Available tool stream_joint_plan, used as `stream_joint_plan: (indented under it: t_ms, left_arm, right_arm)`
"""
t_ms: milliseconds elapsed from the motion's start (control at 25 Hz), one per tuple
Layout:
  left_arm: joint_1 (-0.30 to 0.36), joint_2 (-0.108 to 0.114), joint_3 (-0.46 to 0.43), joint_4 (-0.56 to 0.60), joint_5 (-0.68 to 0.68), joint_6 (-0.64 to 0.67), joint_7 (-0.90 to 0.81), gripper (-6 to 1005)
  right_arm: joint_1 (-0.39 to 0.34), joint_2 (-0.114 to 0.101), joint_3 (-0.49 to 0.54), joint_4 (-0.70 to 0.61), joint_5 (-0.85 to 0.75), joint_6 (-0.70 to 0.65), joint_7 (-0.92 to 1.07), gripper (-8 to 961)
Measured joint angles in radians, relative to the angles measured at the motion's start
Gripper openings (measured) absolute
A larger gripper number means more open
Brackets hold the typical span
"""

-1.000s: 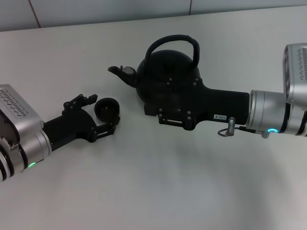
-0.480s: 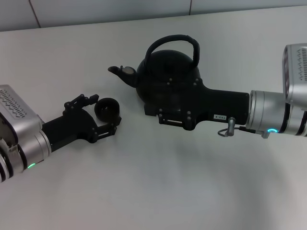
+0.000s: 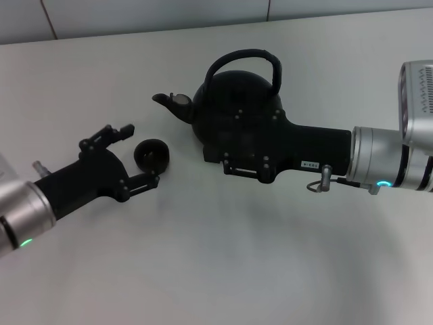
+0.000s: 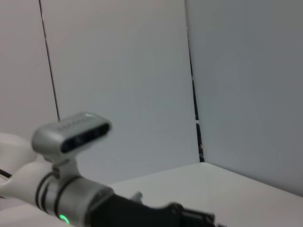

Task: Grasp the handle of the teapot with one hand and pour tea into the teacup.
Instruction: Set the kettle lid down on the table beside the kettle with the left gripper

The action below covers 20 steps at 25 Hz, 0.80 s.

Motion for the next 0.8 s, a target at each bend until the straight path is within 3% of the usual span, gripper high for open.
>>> stream_joint_plan:
  t_ms: [80, 160, 200, 320, 400, 440, 480, 520, 600, 640, 680, 800]
  left_arm:
    - [0.059, 0.016, -0.016, 0.070, 0.000, 0.105, -0.030, 870]
    - [0.074, 0.036, -0.027, 0.086, 0.001, 0.192, -0.064, 870]
    - [0.074, 0.036, -0.027, 0.086, 0.001, 0.192, -0.064, 869]
    - [0.077, 0.076, -0.045, 0.084, 0.014, 0.339, -0.133, 869]
    - [0.077, 0.076, -0.045, 0.084, 0.014, 0.339, -0.133, 869]
    - [0.074, 0.096, -0.054, 0.083, 0.034, 0.392, -0.162, 869]
    - [0.051, 0.151, -0.138, 0.090, 0.187, 0.512, -0.263, 870]
    - [0.044, 0.163, -0.170, 0.094, 0.236, 0.542, -0.297, 870]
    - [0.023, 0.182, -0.288, 0.107, 0.380, 0.607, -0.380, 870]
    - [0.023, 0.182, -0.288, 0.107, 0.380, 0.607, -0.380, 869]
    - [0.011, 0.189, -0.366, 0.116, 0.470, 0.635, -0.421, 869]
    - [0.004, 0.191, -0.420, 0.126, 0.540, 0.645, -0.440, 867]
  right_arm:
    - [0.000, 0.000, 0.000, -0.001, 0.000, 0.000, -0.001, 575]
    - [0.000, 0.000, 0.001, -0.001, 0.000, 0.000, -0.004, 575]
    - [0.000, 0.000, 0.001, 0.000, 0.000, 0.000, -0.007, 575]
    - [0.000, 0.000, 0.001, 0.000, 0.000, 0.000, -0.012, 574]
    - [0.000, 0.000, 0.002, 0.000, 0.000, 0.000, -0.014, 574]
    - [0.000, 0.000, 0.002, 0.000, 0.000, 0.000, -0.017, 574]
    - [-0.003, -0.001, 0.003, 0.000, 0.000, 0.000, -0.021, 574]
    - [-0.003, -0.001, 0.003, 0.000, 0.000, 0.000, -0.021, 574]
    - [-0.010, -0.001, 0.008, -0.001, 0.000, 0.000, -0.021, 574]
    - [-0.010, -0.001, 0.008, -0.001, 0.000, 0.000, -0.021, 574]
    - [-0.017, -0.001, 0.016, -0.001, 0.000, 0.000, -0.021, 574]
    - [-0.029, -0.002, 0.029, -0.002, 0.000, 0.000, -0.021, 573]
